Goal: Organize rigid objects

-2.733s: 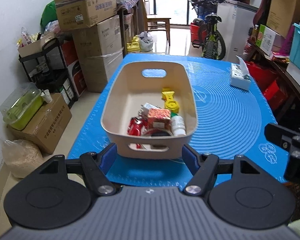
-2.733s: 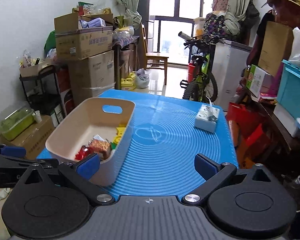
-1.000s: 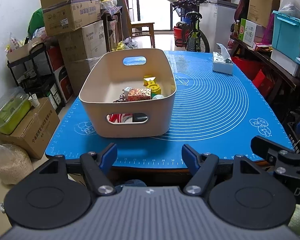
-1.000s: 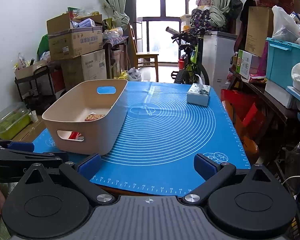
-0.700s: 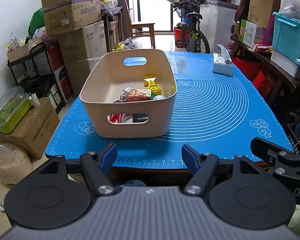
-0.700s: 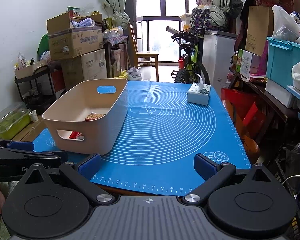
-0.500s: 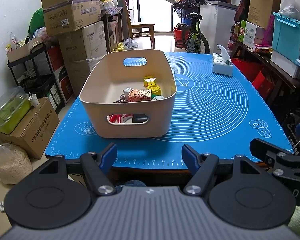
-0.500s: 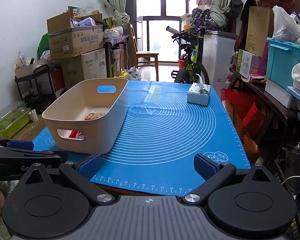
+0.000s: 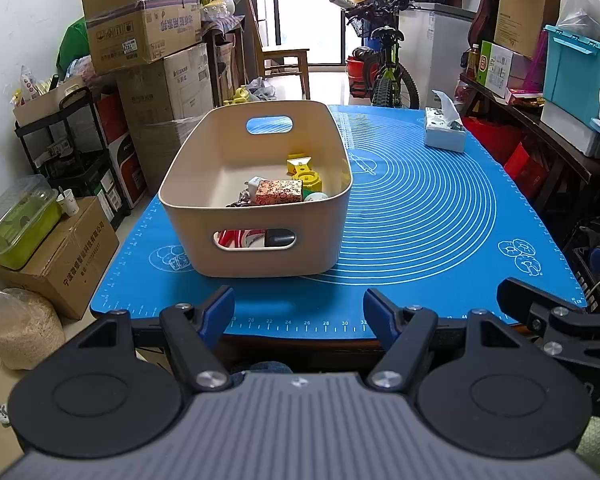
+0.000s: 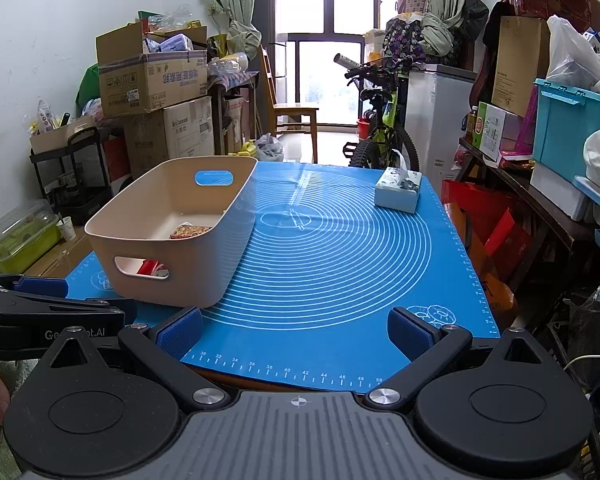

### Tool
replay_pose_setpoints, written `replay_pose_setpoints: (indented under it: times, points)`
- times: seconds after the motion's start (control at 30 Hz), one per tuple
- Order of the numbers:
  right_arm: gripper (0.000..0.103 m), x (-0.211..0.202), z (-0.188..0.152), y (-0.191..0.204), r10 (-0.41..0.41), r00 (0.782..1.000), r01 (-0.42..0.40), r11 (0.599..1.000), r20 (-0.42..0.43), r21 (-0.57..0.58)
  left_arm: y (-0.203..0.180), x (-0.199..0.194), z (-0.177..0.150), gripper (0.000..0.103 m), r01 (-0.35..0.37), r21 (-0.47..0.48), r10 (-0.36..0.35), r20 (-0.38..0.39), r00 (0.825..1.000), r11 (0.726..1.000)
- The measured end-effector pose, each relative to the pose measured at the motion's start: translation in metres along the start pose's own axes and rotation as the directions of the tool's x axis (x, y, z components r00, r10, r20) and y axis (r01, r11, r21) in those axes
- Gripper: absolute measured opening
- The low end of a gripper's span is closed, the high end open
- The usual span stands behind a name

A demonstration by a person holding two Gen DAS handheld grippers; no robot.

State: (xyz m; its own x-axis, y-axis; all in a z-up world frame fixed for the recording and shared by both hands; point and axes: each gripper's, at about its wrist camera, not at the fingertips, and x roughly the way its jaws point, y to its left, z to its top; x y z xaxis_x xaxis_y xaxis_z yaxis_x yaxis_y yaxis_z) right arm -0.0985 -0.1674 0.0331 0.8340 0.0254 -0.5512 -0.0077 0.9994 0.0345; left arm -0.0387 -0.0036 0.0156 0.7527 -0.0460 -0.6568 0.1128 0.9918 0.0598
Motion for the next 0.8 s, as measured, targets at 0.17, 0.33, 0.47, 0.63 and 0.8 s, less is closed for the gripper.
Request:
replay_pose_setpoints:
  times: [0.17,0.33,0.47,0.63,0.8]
  points:
    - [0.099,0.0000,0.0000,0.0001,0.001,1.000,-0.001,1.000,0.000,0.001,-0.0002,-0.0007,0.0011,0.072,0.000,-0.001,0.000,0.002,1.000,1.000]
    - [0.099,0.0001,0.0000,-0.0001,0.000,1.000,0.000,1.000,0.000,0.000,-0.0001,-0.0006,0.0008,0.072,0.000,0.000,0.000,0.001,1.000,1.000]
    - [0.099,0.0004,0.0001,-0.0002,0.001,1.000,-0.001,1.000,0.000,0.001,-0.0006,-0.0014,0.0032,0.072,0.000,0.001,0.000,0.001,1.000,1.000]
    - [0.099,0.0003,0.0001,-0.0001,0.001,1.000,-0.001,1.000,-0.001,0.000,-0.0004,-0.0014,0.0029,0.072,0.000,0.001,0.000,0.001,1.000,1.000]
    - [0.099,0.0002,-0.0001,0.0002,0.000,1.000,0.000,1.000,-0.001,0.001,-0.0003,-0.0013,0.0027,0.072,0.000,0.000,0.000,0.002,1.000,1.000]
